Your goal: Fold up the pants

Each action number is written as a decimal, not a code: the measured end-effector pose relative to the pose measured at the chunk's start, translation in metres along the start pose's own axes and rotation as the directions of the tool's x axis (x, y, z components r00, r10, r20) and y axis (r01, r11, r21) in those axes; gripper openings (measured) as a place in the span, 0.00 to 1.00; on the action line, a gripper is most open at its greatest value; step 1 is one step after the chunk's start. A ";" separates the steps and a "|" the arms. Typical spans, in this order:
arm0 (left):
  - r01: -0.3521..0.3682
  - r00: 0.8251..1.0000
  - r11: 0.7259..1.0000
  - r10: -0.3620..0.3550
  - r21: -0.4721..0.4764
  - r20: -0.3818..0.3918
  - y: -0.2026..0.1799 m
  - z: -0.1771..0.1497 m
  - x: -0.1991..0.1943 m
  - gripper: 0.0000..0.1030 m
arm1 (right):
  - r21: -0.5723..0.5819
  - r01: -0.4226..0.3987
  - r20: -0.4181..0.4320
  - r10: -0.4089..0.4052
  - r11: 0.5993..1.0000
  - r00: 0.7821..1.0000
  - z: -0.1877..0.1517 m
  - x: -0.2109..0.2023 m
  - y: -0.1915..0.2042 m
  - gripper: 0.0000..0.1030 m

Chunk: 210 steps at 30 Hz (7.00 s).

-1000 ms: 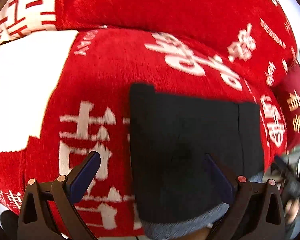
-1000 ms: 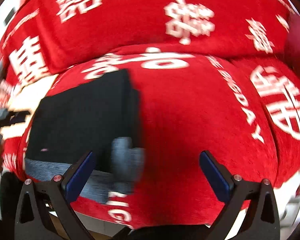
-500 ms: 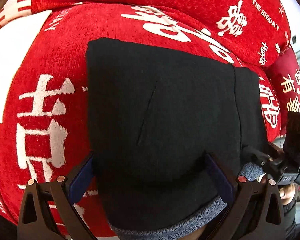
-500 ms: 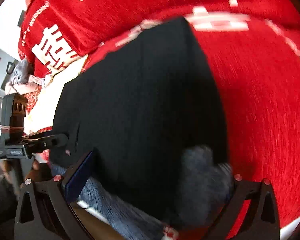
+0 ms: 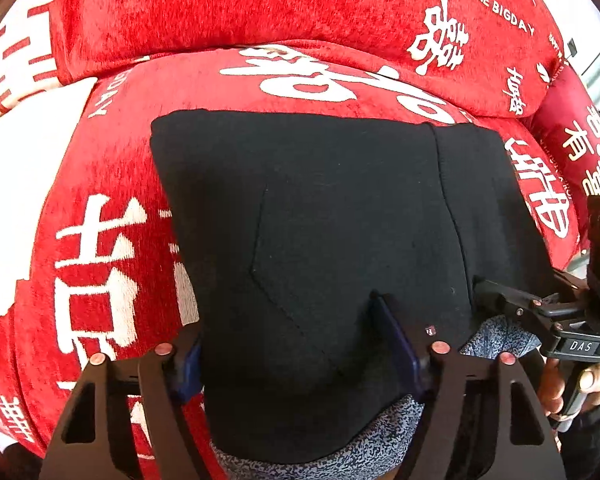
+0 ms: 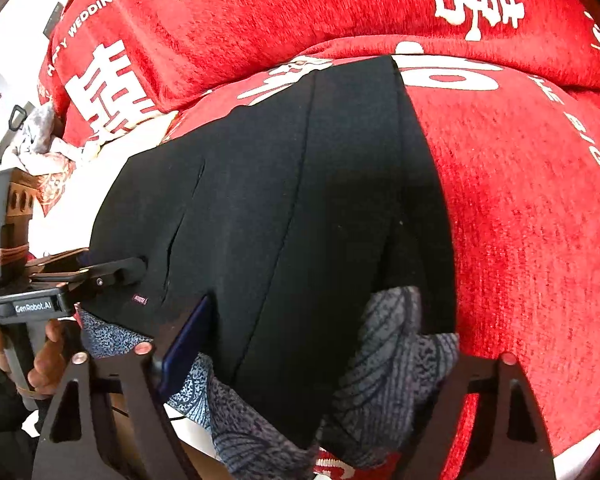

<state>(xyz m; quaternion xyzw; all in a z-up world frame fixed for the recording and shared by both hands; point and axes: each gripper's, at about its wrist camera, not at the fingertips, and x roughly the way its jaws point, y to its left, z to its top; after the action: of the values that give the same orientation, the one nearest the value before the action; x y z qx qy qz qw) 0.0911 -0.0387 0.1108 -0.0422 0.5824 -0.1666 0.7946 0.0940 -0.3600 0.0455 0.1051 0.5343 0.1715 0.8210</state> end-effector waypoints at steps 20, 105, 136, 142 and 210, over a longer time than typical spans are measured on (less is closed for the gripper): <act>-0.020 0.997 0.999 0.023 -0.031 0.068 0.020 0.012 -0.051 0.48 | -0.117 0.031 0.091 -0.021 0.993 0.996 0.016 -0.038 0.069 0.52; -0.085 0.992 0.996 0.086 -0.014 0.096 0.084 0.070 -0.039 0.83 | -0.290 -0.027 0.083 0.053 0.957 0.995 0.081 0.014 0.137 0.95; -0.218 0.972 0.959 0.230 -0.179 0.051 0.134 0.105 -0.030 0.90 | -0.283 0.122 0.068 -0.107 0.951 0.992 0.143 0.062 0.159 0.95; -0.262 0.965 0.951 0.263 -0.166 -0.015 0.125 0.063 -0.013 0.90 | -0.294 0.036 -0.001 -0.038 0.955 0.999 0.085 0.058 0.159 0.95; -0.342 0.934 0.928 0.353 -0.148 0.057 0.084 0.019 -0.061 0.90 | -0.135 0.362 0.008 -0.364 0.923 0.931 0.063 0.033 0.173 0.98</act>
<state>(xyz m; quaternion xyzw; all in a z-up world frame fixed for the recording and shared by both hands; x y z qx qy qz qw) 0.1103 0.0572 0.1504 0.0009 0.5573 0.0186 0.8301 0.1341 -0.1873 0.1048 -0.0524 0.5389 0.0530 0.8390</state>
